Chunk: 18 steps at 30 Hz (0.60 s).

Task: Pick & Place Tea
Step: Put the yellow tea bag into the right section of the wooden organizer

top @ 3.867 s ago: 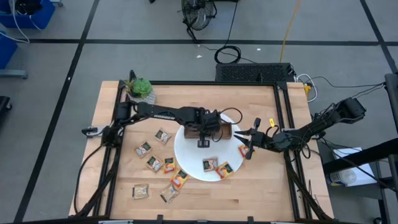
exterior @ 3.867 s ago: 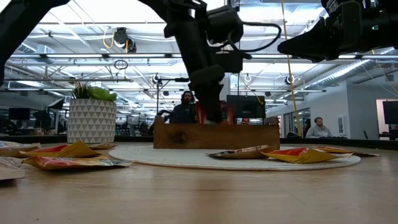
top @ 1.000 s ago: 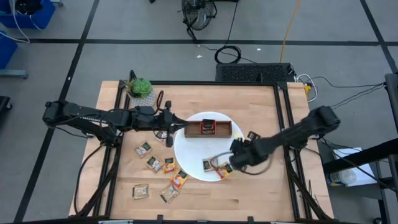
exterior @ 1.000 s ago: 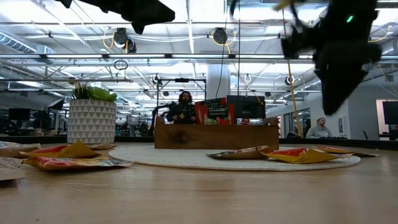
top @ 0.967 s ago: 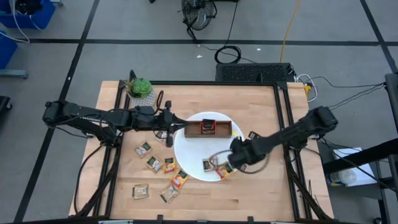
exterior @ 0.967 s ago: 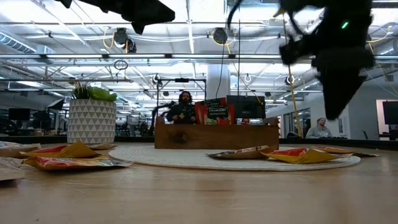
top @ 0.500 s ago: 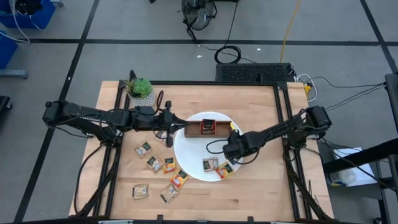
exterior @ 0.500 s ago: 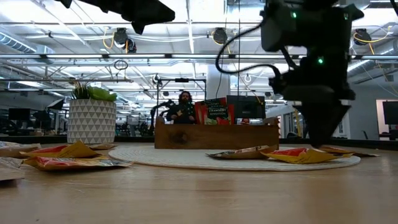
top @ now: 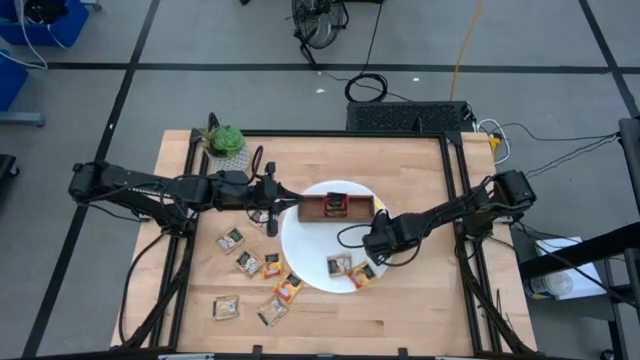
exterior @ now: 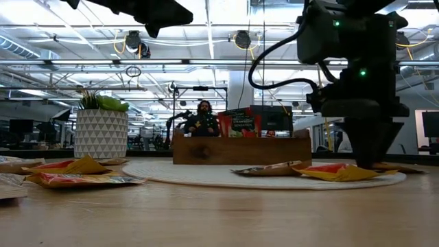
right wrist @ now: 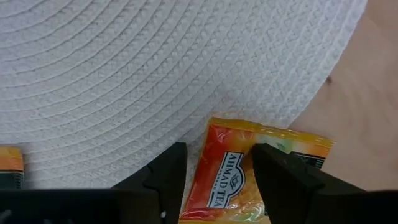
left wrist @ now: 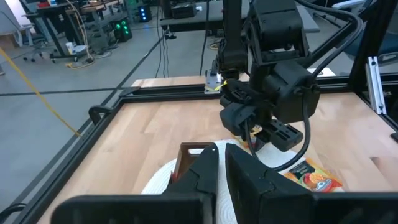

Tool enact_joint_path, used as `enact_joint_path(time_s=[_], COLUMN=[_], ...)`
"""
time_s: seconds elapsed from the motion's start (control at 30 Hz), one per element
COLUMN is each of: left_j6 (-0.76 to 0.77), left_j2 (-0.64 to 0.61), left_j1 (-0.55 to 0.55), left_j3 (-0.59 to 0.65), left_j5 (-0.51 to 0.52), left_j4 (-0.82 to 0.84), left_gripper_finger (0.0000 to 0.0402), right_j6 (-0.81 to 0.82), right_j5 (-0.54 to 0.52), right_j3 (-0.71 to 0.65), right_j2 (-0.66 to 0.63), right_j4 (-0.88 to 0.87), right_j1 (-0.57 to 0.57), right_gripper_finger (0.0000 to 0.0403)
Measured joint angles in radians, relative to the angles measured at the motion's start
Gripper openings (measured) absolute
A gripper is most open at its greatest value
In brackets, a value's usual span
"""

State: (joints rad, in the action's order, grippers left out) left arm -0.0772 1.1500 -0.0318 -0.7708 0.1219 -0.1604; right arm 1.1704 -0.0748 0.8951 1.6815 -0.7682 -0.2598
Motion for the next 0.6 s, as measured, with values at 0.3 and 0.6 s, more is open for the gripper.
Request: enact_joint_path(time_s=[0.3, 0.6], left_j6=[0.0, 0.0], left_j2=[0.0, 0.0], left_j1=[0.0, 0.0], left_j3=[0.0, 0.0], left_j5=[0.0, 0.0], left_j4=[-0.001, -0.001], left_gripper_finger=[0.0037, 0.0037], right_j6=[-0.009, -0.037], right_j5=[0.051, -0.028], right_j3=[-0.001, 0.076], right_j2=[-0.002, -0.111], right_j4=[-0.005, -0.02], right_j1=[-0.026, -0.095], right_gripper_finger=[0.0054, 0.0005])
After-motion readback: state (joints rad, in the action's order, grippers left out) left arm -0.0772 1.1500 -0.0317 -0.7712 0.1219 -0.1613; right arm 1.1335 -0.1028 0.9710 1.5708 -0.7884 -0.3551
